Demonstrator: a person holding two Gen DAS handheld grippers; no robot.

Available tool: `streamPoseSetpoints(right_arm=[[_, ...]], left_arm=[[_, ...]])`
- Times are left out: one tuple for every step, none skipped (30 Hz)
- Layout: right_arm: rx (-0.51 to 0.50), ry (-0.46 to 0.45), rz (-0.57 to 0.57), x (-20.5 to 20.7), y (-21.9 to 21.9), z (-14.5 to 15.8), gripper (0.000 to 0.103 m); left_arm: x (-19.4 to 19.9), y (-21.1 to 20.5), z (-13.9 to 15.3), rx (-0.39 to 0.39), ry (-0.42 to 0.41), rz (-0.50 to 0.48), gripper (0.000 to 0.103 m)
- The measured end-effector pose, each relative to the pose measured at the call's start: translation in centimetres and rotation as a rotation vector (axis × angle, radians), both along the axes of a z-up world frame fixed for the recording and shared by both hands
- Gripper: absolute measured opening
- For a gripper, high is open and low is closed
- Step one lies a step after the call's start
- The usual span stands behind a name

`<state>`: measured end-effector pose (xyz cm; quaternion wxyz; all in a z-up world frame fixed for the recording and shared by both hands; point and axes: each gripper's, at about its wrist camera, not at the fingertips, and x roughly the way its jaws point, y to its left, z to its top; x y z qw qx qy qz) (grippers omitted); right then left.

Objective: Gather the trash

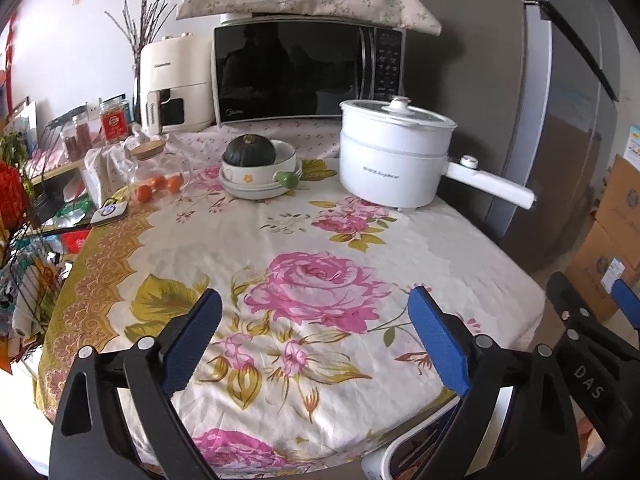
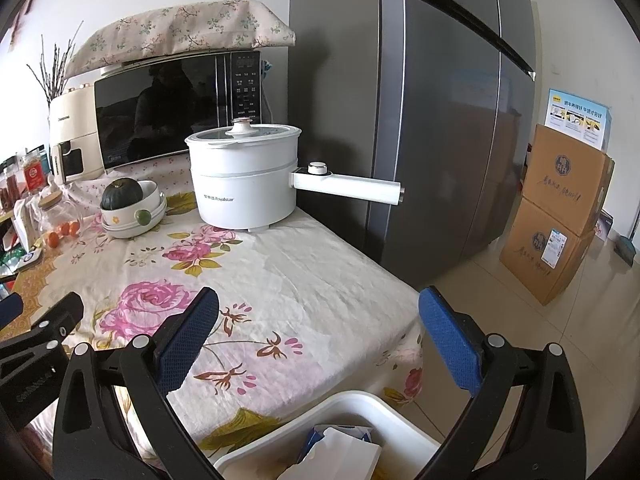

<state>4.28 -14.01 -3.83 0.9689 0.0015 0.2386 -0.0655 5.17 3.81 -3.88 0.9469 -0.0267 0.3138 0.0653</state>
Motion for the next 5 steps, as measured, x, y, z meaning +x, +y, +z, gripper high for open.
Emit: streamPoseSetpoints(right_arm=[[0.000,0.000,-0.001,0.00,-0.01,0.01,0.096],[-0.001,0.000,-0.001,0.04,-0.06,0.04,0.096],[0.000,0.001,-0.002,0.10,-0.11,0.09,0.096],[0.001,0.002,-0.003,0.08,-0.05,0.08,0.096],[0.002,0.003,-0.003,0.05,0.01,0.06,0.096]], left_arm=[[0.03,0.04,-0.08,0.005,0.008,0.009,0.096],[0.03,0.03,-0.09,0.010,0.009,0.017,0.096],[0.00,0.04,-0.07,0.015,0.007,0.023,0.096],[-0.02,0.05,-0.05,0.019,0.005,0.026,0.096],[-0.05,0.10,-0.03,0.018,0.004,0.027,0.096]])
